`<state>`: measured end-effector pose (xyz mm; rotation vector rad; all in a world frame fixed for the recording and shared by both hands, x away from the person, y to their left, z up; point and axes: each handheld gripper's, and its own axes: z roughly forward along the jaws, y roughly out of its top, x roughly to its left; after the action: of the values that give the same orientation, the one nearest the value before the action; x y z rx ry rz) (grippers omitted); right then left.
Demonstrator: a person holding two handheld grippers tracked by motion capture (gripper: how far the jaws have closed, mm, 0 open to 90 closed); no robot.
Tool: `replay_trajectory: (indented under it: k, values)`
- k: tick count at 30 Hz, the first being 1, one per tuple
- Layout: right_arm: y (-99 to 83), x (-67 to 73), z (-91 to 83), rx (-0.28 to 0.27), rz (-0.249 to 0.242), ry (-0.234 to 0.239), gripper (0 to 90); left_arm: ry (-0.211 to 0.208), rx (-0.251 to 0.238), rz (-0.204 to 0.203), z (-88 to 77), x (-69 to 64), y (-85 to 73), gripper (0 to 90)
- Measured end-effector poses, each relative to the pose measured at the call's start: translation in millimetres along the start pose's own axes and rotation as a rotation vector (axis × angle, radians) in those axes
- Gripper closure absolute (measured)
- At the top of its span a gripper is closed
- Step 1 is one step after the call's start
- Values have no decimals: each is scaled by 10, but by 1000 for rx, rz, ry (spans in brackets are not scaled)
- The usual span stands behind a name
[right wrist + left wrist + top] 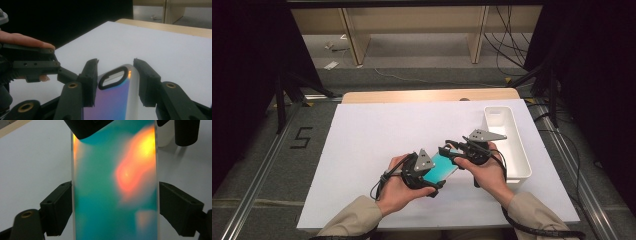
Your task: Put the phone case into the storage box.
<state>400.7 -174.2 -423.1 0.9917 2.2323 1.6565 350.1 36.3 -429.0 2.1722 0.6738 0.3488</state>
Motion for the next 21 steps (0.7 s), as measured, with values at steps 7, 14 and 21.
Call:
replay_trajectory:
  k: [7,14,21]
  values:
    - [11,-2,-15,-2,22,6,617,8,-6,12,19,-7,-8,170]
    - [31,7,-35,-16,56,22,679,29,-2,45,28,-17,-9,169]
    - [63,15,-83,-73,147,78,762,41,-39,86,50,-18,-18,164]
